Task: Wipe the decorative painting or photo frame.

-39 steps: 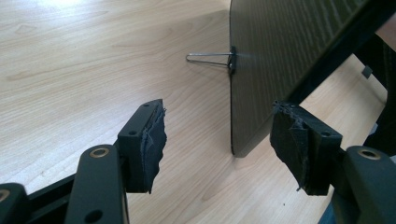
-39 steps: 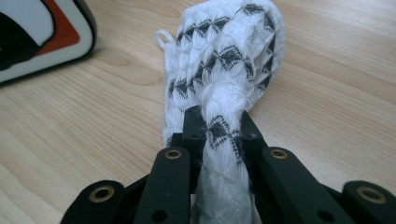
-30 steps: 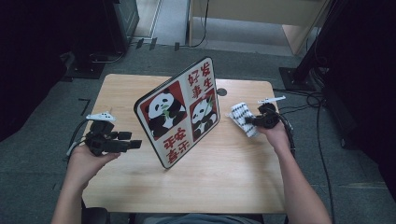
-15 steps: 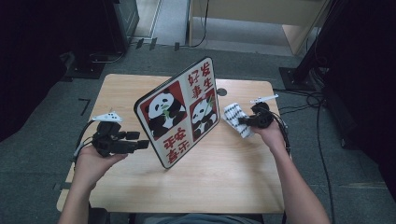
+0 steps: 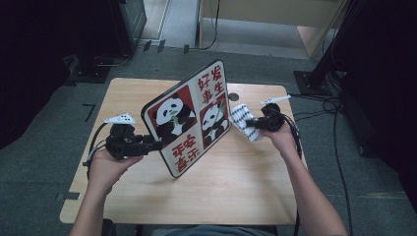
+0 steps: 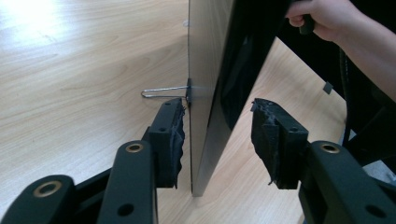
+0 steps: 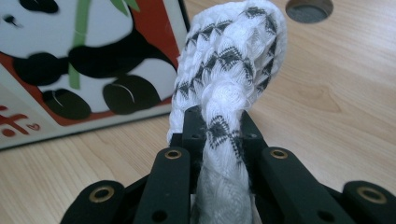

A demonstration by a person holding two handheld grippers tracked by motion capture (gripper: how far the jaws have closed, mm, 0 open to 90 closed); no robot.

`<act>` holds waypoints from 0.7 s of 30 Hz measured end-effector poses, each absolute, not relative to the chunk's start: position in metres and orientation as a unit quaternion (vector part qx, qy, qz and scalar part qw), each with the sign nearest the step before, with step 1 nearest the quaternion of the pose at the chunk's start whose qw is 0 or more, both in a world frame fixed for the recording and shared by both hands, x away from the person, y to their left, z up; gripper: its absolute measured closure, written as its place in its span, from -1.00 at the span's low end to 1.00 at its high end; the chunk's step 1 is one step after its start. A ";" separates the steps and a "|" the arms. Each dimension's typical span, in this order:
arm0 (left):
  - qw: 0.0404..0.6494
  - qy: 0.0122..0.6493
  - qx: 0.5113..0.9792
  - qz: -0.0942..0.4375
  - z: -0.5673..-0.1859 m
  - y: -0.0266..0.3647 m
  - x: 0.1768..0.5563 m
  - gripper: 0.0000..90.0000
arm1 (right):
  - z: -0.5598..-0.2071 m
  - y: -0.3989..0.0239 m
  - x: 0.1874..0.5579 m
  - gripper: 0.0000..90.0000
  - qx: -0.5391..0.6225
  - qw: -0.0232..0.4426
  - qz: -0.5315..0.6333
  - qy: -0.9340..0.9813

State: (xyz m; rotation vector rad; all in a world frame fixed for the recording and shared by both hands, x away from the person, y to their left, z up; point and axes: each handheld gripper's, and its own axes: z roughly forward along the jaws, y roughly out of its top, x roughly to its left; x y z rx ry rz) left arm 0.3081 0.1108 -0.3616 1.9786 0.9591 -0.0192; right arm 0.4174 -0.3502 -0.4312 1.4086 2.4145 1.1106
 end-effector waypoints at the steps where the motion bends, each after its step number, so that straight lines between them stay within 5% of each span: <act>1: 0.455 0.389 0.801 -0.008 -0.361 0.110 0.309 0.25 | -0.429 -0.349 0.419 0.77 0.466 0.067 0.370 0.801; 21: 0.476 0.397 0.785 -0.005 -0.361 0.105 0.321 0.54 | -0.351 -0.323 0.452 0.77 0.440 0.100 0.390 0.803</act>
